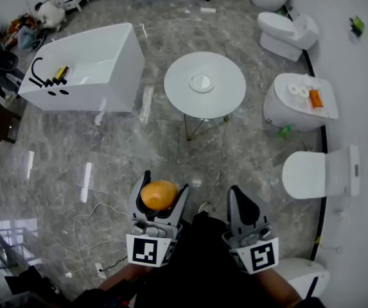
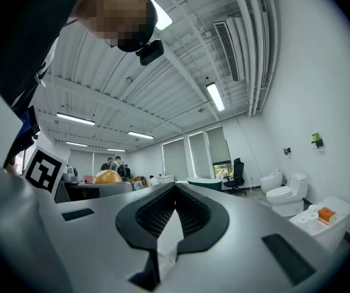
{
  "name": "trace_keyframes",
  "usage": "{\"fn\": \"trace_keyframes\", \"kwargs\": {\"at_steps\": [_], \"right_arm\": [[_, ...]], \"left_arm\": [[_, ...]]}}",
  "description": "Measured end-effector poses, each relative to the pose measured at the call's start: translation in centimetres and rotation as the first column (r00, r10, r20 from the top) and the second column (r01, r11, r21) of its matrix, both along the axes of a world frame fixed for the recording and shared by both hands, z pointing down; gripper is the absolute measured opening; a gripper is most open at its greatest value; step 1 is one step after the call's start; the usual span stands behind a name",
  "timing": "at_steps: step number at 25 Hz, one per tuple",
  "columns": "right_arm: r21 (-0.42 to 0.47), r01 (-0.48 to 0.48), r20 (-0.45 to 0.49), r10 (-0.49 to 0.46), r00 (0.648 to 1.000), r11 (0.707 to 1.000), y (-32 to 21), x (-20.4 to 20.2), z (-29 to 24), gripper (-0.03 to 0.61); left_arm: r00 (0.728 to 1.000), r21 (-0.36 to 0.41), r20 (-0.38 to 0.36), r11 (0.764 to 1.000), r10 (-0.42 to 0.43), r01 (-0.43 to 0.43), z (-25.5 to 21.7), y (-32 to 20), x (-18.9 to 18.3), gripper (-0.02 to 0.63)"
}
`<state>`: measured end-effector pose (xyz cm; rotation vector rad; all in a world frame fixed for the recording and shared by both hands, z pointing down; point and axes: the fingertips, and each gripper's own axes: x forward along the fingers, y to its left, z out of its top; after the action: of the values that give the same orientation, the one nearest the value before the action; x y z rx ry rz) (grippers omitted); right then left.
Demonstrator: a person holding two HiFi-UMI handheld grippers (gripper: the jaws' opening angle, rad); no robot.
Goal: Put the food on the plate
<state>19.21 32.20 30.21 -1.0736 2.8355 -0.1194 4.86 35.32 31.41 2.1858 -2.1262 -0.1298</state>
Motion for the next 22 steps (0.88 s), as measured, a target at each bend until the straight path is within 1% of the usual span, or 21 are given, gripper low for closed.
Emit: {"fn": "trace_keyframes", "kwargs": {"at_steps": [2,4,6,8,11,14,16,18,20,22], "right_arm": [[-0.013,-0.001,0.003,0.001,1.0,1.0,-0.4,1.0,0.5,0.005],[0.0,-0.021,0.001,0.021,1.0,1.0,-0.8,2.1,0.4,0.005],[0.04,-0.045,-0.009,0.046,0.999,0.998,-0.9,3.1,0.0,0.005],[0.053,-0.053,-0.016,0.054,0.998,0.997,-1.2,3.7,0.1,0.005],[0.036,-0.051,0.002,0.051,0.999,0.998,-2.1,4.4,0.3,0.005],[0.039,-0.048,0.005,0.048,0.999,0.998,-2.8,4.5,0.3,0.005],[0.025,-0.043,-0.022,0.043,0.999,0.999,-3.3,4.2,1.0,0.005],[-0.006,-0.044,-0.048,0.043,0.998,0.999,-3.9,3.8,1.9,0.005],[-0.026,-0.044,-0.063,0.042,0.997,0.999,-4.8,3.5,2.3,0.005],[-0.026,-0.041,-0.075,0.039,0.996,0.999,-5.9,3.1,2.4,0.005]], "left_arm": [[0.999,0.013,0.007,0.999,-0.032,0.031,-0.5,-0.4,0.2,0.373],[0.999,0.009,0.009,0.999,-0.046,0.045,-0.6,-0.8,0.5,0.373],[0.999,-0.002,0.014,0.999,-0.041,0.041,-0.3,-1.0,1.0,0.373],[0.999,-0.014,0.018,0.999,-0.03,0.03,0.1,-1.3,1.5,0.373],[1.0,-0.022,0.005,0.999,-0.023,0.023,0.5,-2.2,2.3,0.373],[1.0,-0.01,-0.003,1.0,-0.019,0.019,0.6,-3.2,2.5,0.373],[1.0,-0.014,-0.019,1.0,-0.019,0.019,1.1,-4.0,2.2,0.373],[0.999,-0.022,-0.04,1.0,-0.019,0.019,1.5,-4.9,1.9,0.373],[0.999,-0.017,-0.047,1.0,-0.017,0.016,1.5,-6.0,1.6,0.373],[0.999,-0.009,-0.046,1.0,-0.013,0.012,1.8,-7.2,1.4,0.373]]}}
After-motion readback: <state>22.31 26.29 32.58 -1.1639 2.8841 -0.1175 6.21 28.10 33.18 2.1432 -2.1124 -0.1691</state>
